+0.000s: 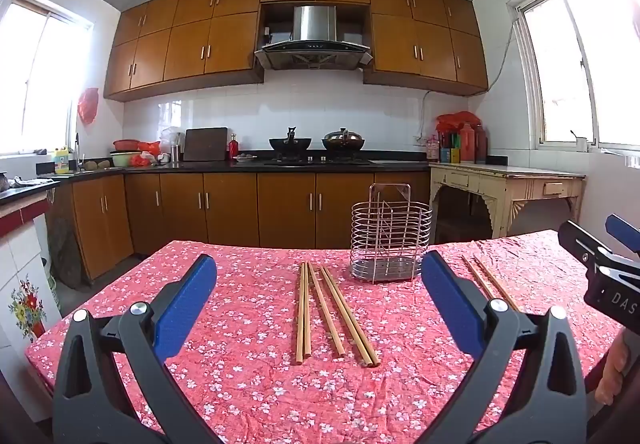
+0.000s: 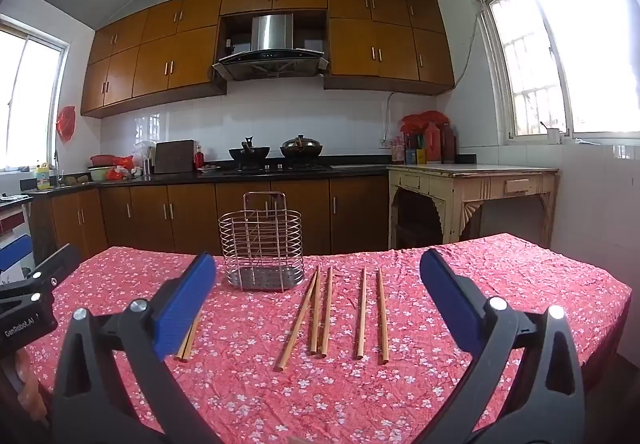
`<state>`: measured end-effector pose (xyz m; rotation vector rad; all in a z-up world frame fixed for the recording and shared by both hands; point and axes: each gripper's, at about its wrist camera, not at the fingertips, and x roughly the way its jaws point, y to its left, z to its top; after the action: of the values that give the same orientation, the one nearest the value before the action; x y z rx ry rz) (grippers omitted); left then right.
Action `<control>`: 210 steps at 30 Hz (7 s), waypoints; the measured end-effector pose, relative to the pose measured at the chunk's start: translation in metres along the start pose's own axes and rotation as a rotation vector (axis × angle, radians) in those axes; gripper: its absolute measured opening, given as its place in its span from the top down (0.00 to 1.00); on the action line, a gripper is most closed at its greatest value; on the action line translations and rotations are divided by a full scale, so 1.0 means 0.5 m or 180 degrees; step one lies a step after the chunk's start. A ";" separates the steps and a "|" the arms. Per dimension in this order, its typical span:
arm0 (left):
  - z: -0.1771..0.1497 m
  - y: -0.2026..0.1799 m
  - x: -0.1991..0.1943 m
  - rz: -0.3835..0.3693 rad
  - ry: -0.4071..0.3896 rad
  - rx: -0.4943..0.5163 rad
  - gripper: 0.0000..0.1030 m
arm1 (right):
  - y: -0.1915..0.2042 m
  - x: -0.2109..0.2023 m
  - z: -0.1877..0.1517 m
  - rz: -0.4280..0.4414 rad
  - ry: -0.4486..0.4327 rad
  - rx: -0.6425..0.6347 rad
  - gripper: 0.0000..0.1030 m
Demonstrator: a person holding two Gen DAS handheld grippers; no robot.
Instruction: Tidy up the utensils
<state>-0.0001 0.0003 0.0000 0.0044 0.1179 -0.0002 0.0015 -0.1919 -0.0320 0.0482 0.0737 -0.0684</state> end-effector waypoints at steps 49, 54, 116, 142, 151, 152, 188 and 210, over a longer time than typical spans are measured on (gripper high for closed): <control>-0.003 -0.005 0.005 -0.0015 0.0035 -0.0014 0.02 | 0.005 0.002 -0.007 0.0013 0.0028 0.0022 0.04; -0.003 -0.004 0.005 -0.0020 0.0037 -0.0017 0.02 | 0.007 0.002 -0.007 0.0013 0.0030 0.0021 0.04; -0.080 0.136 0.278 0.0218 0.1965 -0.0393 0.16 | -0.146 0.361 -0.158 -0.0376 0.2439 0.0616 0.62; -0.136 0.076 0.395 -0.0041 0.2537 0.0127 0.75 | -0.162 0.414 -0.168 -0.0532 0.2509 0.0525 0.91; -0.137 0.141 0.497 0.0340 0.2536 0.0161 0.92 | -0.222 0.480 -0.160 -0.0799 0.2528 0.0537 0.93; -0.137 0.151 0.500 0.0355 0.2536 0.0142 0.92 | -0.238 0.486 -0.159 -0.0852 0.2524 0.0573 0.93; -0.157 0.177 0.422 0.0212 0.2425 0.0153 0.69 | -0.236 0.455 -0.174 -0.0917 0.2429 0.0437 0.86; -0.016 0.181 0.290 0.0107 0.1478 0.0121 0.93 | -0.189 0.293 -0.003 -0.0653 0.1352 0.0196 0.93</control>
<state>0.1428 0.0908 -0.0245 0.0446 0.5822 0.0321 0.1403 -0.2959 -0.0487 0.1162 0.5014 -0.2652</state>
